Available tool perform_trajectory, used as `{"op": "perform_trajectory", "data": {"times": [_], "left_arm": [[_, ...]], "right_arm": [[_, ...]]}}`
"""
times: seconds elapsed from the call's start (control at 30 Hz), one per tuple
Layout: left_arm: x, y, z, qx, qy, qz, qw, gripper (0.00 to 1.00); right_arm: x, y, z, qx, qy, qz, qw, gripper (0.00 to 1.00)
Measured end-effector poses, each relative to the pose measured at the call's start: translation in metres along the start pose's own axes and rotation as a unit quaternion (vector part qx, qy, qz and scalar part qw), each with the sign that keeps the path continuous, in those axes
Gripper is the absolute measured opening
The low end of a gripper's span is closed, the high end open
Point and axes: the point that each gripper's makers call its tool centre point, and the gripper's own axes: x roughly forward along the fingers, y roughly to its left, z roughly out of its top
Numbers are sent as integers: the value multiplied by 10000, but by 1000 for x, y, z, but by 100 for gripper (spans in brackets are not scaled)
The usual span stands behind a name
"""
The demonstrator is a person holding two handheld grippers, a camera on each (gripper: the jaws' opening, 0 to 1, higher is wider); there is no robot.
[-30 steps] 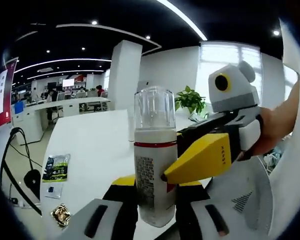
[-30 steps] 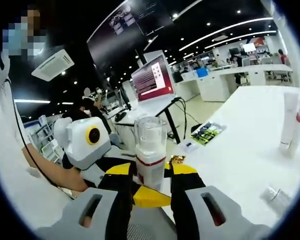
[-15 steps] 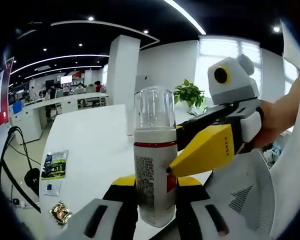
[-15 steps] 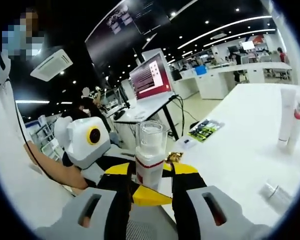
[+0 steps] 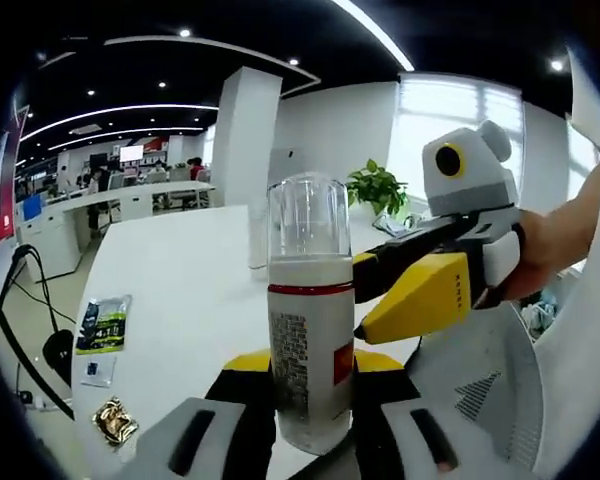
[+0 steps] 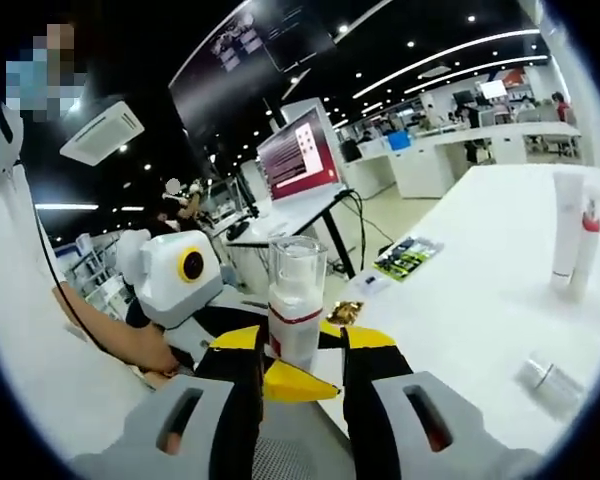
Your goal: Arrange the skincare products in the storage area until every visible bottle or jar stands upright without overlapping.
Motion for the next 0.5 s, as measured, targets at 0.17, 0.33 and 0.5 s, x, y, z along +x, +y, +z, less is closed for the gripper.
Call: {"op": "perform_trajectory", "data": {"times": [0.17,0.33,0.5], "left_arm": [[0,-3,0,-77,6,-79,9999,27],[4,-8,-1,-151,52,-143,9998,27],[6,-4,-8,144,209,152,9996,27]], "right_arm": [[-2,2,2,14,-49,26,10000,27],[-2,4,-3,28,-16,42,10000,27],[2,0,-12,553,-34,-164,9983,28]]}}
